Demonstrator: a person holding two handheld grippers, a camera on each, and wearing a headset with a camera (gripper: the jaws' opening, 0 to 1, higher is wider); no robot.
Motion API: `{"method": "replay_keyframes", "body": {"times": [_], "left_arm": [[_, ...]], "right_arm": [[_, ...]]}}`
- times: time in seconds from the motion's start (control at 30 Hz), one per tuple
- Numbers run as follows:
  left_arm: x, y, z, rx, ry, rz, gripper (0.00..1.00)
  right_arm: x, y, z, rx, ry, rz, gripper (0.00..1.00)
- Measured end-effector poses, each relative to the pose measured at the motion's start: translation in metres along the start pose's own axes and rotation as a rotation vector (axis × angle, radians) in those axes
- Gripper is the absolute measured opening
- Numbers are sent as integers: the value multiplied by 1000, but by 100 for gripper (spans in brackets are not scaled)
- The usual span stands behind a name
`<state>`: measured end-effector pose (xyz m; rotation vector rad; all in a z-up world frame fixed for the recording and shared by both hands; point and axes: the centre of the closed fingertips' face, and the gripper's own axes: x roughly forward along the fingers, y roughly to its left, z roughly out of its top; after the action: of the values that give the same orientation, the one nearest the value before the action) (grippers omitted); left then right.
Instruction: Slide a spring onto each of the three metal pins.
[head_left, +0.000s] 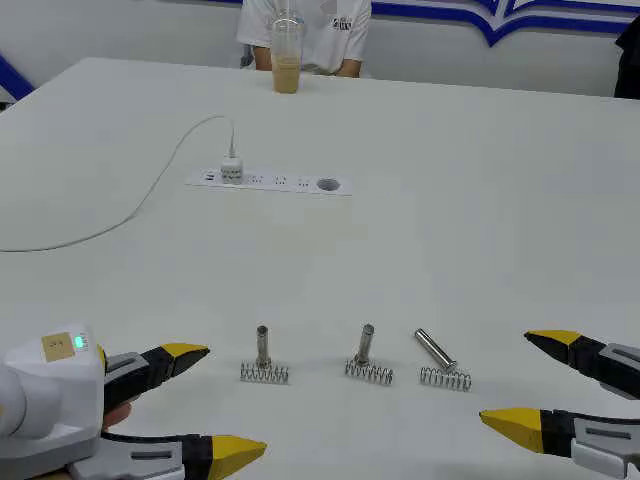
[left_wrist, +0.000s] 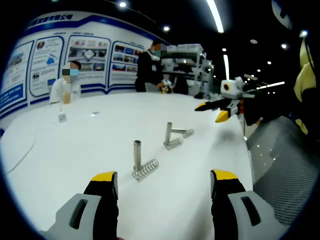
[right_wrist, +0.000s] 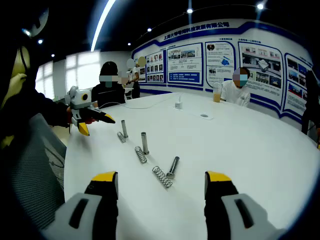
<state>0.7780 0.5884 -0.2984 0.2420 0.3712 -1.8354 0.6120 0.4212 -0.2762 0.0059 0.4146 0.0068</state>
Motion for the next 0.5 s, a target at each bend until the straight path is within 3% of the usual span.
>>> {"method": "replay_keyframes", "body": {"times": [0.5], "left_arm": [[1, -2, -1, -1, -2, -2, 77]], "right_arm": [[0, -2, -1, 10, 8, -11, 70]]}}
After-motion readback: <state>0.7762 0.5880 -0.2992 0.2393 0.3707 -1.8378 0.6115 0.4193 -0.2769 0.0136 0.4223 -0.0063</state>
